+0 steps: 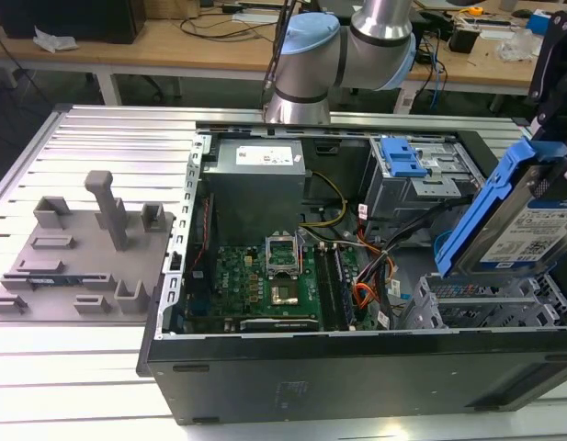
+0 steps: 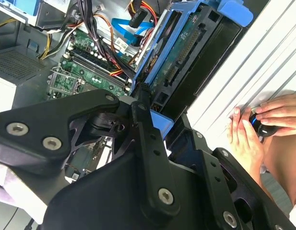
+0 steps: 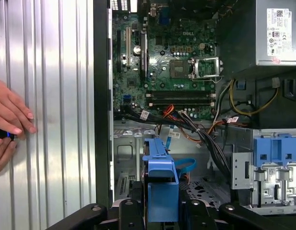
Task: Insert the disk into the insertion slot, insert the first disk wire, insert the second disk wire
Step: 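Insert the disk into the insertion slot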
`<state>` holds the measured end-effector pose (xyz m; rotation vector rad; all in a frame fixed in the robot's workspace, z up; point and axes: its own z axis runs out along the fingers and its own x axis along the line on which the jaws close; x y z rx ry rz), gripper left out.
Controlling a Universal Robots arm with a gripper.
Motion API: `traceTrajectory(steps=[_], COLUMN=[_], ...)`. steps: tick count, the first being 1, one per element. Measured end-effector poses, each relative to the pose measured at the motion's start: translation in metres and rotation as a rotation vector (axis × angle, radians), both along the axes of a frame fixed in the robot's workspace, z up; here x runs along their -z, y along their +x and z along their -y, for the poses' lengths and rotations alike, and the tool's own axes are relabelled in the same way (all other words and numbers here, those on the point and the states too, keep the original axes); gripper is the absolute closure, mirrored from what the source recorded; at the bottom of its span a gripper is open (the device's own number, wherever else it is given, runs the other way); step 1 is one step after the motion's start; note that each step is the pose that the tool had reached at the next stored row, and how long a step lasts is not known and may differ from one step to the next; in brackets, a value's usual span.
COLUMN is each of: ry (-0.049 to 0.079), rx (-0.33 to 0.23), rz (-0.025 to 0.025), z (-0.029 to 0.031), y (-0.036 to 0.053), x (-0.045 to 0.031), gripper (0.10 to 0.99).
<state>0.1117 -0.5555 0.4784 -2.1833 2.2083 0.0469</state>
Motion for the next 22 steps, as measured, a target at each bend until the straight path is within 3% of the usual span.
traceTrajectory(steps=[9,22], ry=[0.000,0.000], rx=[0.000,0.000], rz=[0.0000,0.0000], z=[0.0017,0.0021], y=[0.0000,0.0002], x=[0.0090,0.0157], gripper=[0.722,0.722])
